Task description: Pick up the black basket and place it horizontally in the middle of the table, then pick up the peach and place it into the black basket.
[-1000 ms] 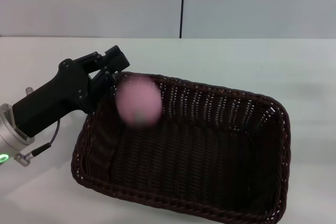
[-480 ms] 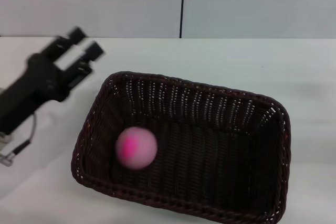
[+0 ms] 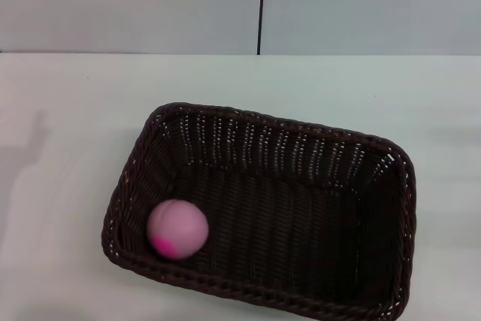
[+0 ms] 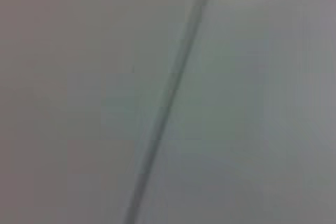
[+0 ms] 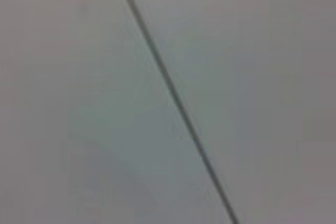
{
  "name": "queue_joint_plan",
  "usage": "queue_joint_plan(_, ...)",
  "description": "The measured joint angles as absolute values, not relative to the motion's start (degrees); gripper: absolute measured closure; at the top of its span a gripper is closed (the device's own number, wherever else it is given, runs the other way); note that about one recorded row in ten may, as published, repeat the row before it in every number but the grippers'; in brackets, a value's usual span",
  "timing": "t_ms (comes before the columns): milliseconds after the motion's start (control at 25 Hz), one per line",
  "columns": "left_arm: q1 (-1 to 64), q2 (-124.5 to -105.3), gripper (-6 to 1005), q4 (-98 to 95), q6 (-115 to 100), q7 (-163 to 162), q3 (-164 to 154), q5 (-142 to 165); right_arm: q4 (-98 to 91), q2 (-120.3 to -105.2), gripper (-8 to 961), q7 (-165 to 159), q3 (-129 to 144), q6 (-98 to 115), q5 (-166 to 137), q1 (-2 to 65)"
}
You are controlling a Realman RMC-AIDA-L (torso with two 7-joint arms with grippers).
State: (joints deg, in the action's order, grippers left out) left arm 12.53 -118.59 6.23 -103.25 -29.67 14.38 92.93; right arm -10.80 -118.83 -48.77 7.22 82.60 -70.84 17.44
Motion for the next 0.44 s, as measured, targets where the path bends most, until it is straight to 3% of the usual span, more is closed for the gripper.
queue_joint_plan(440,12.4,-118.56,140,7.2,-99.5,-25.0,17.3,92.8,-9.0,-118.91,405,-48.8,-0.1,82.5,-70.8,17.5)
